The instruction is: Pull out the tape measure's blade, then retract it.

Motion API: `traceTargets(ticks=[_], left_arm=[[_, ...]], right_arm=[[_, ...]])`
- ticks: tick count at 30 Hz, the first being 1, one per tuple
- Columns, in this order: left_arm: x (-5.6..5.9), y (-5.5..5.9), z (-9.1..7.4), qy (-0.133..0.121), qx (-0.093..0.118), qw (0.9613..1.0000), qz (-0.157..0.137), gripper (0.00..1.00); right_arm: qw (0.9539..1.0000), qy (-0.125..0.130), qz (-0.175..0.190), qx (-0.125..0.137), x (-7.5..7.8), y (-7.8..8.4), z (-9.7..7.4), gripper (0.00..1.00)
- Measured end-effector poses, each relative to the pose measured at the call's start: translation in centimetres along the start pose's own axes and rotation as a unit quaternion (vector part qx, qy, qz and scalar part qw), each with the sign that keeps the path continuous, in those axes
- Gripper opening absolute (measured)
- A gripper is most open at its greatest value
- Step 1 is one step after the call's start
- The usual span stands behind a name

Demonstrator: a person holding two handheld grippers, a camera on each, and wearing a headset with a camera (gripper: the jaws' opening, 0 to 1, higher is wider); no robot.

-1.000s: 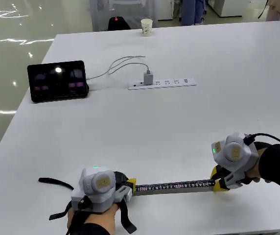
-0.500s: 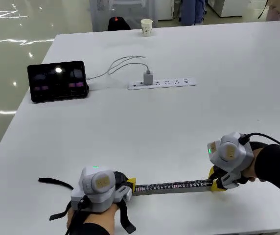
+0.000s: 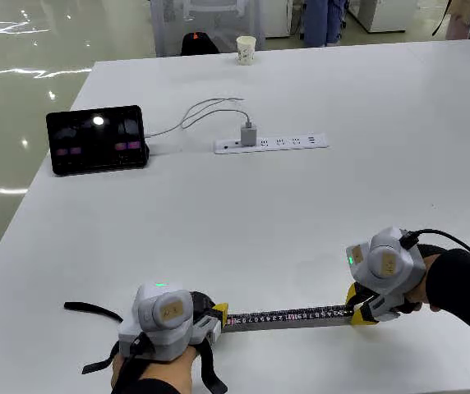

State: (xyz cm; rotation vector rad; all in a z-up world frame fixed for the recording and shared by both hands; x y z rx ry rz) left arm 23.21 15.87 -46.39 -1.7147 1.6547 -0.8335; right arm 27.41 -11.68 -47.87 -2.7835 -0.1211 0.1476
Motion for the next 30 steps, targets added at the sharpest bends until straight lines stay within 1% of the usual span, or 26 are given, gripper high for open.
traceTargets(ticks=[7, 11, 17, 26, 30], left_arm=[[0.0, 0.0, 0.0, -0.001, -0.001, 1.0000, 0.000, 0.64], [0.0, 0.0, 0.1, 0.000, -0.001, 1.0000, 0.000, 0.64], [0.0, 0.0, 0.1, -0.001, -0.002, 1.0000, 0.000, 0.64], [0.0, 0.0, 0.1, 0.000, -0.003, 1.0000, 0.001, 0.64], [-0.1, 0.0, 0.2, 0.001, -0.004, 1.0000, 0.002, 0.64]], right_arm=[[1.0000, 0.001, -0.002, 0.001, 0.0, -0.2, 0.1, 0.11], [0.9999, 0.003, 0.008, 0.008, 0.1, -0.4, 0.2, 0.11], [1.0000, -0.001, 0.008, -0.001, 0.1, -0.7, 0.3, 0.11], [0.9998, 0.000, 0.017, 0.000, 0.2, -1.1, 0.5, 0.11], [0.9999, -0.001, 0.012, -0.002, 0.2, -1.2, 0.6, 0.11]])
Point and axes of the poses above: the centre of the closed fingertips' face, and the gripper's own axes: z roughly forward along the fingers, x roughly to its right, y roughly out of its underside, the point moved 5 cm from there along -z, roughly backward along the fingers, and after that the axes turned 4 degrees about -y, right-handed, at the moved point
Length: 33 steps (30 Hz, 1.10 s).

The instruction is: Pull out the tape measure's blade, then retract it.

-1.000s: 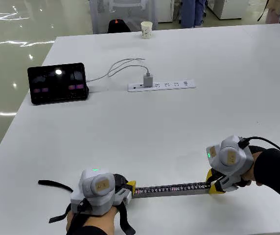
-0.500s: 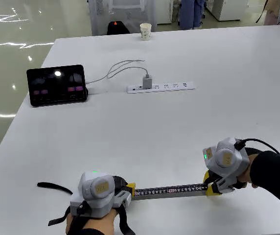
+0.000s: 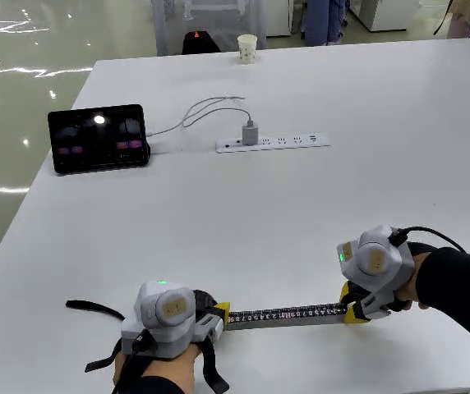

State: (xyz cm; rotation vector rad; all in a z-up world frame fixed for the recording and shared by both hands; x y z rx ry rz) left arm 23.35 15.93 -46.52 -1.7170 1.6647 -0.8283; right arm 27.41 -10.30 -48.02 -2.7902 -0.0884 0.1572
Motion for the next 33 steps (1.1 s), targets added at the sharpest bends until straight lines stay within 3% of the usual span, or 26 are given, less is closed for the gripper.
traceTargets(ticks=[14, 33], left_arm=[[0.0, 0.0, 0.0, 0.000, -0.002, 1.0000, 0.003, 0.64], [0.0, 0.0, -0.1, 0.001, -0.001, 1.0000, 0.005, 0.64]], right_arm=[[0.9999, 0.005, 0.015, 0.005, 0.0, -0.5, 0.2, 0.11], [0.9999, 0.006, 0.006, 0.007, 0.0, -1.2, 0.5, 0.11]])
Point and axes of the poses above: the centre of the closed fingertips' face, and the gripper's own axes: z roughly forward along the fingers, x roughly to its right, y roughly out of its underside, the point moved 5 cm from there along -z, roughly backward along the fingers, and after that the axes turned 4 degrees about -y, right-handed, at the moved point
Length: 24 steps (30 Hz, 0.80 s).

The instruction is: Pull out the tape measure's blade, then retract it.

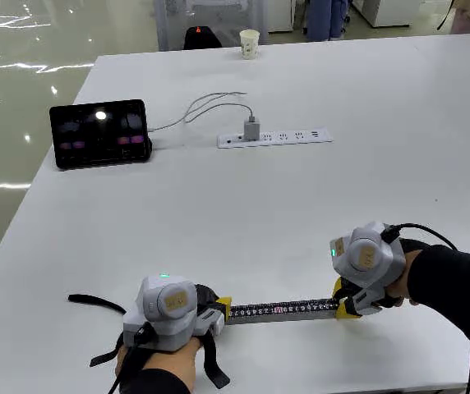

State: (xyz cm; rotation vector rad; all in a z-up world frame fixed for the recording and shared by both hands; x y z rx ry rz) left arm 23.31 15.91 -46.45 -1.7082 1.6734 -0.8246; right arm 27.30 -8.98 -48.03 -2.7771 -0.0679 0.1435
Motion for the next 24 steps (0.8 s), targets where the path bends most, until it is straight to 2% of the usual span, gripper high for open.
traceTargets(ticks=[24], left_arm=[[0.06, -0.01, -0.09, 0.003, 0.001, 1.0000, 0.002, 0.64]], right_arm=[[1.0000, -0.001, -0.005, 0.006, -0.06, -0.71, 0.21, 0.11]])
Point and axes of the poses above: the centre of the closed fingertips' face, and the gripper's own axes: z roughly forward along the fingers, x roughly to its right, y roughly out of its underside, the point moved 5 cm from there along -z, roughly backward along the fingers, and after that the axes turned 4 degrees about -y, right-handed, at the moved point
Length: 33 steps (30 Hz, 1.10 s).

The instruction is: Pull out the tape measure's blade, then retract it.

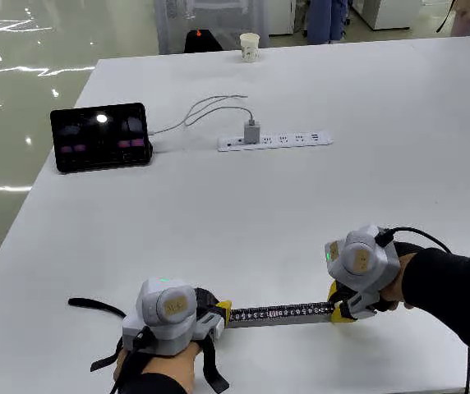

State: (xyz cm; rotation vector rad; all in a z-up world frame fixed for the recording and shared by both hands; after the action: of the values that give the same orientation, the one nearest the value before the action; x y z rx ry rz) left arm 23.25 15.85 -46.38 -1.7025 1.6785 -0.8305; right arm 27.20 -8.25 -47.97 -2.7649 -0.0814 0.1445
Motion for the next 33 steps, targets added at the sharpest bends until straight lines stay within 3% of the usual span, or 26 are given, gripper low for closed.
traceTargets(ticks=[33], left_arm=[[0.0, 0.1, 0.1, 0.000, -0.001, 1.0000, 0.002, 0.64]], right_arm=[[1.0000, -0.004, -0.003, -0.002, 0.0, -1.1, 0.5, 0.11]])
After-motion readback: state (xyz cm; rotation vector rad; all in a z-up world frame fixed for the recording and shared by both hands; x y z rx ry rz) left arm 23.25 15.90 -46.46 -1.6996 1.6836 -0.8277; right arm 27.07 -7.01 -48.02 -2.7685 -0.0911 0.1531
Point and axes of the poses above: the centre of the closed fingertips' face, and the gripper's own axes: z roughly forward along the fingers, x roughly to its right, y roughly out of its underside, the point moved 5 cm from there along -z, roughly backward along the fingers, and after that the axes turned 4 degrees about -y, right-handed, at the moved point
